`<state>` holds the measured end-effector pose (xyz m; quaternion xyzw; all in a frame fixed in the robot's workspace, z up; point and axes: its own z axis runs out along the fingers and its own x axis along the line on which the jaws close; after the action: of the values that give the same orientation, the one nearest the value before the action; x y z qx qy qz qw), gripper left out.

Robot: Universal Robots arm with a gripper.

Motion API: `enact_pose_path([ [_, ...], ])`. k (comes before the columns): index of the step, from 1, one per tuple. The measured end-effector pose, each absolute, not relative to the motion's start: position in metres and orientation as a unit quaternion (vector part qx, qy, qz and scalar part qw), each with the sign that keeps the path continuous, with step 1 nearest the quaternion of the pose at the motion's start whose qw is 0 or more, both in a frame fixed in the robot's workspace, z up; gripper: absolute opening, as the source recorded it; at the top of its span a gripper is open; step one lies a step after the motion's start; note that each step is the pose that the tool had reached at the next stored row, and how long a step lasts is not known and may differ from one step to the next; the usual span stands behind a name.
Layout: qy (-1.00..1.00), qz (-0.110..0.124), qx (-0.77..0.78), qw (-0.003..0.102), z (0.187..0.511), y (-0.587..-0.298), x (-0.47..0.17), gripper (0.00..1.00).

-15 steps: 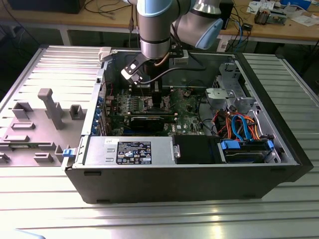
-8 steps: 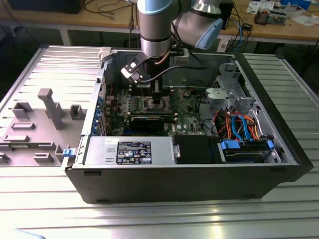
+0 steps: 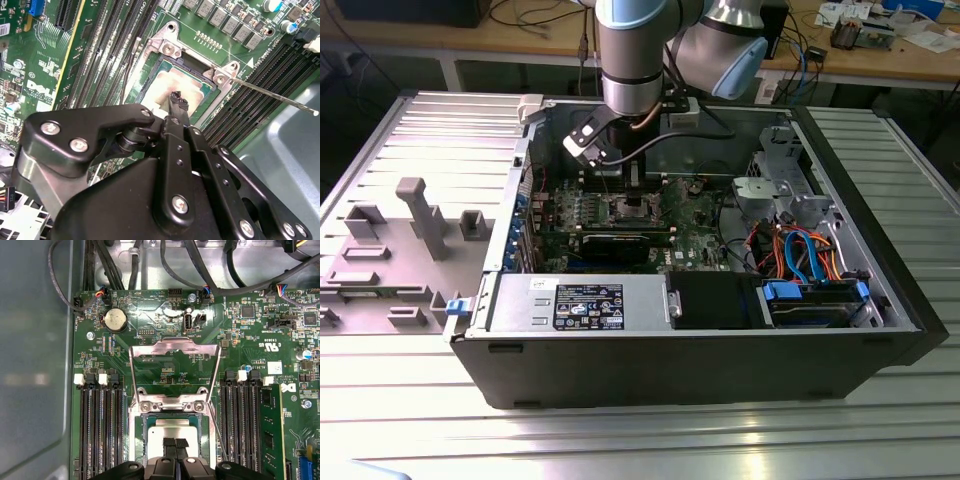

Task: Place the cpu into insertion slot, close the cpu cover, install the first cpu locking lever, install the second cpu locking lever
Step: 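Close the cpu cover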

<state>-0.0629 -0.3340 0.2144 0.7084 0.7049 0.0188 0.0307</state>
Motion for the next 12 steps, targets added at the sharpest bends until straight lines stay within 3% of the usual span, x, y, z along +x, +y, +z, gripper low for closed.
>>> enact_pose_path([
  [12,0.705,0.019,0.708,0.031,0.2144,-0.3340,-0.0623,0.11],
])
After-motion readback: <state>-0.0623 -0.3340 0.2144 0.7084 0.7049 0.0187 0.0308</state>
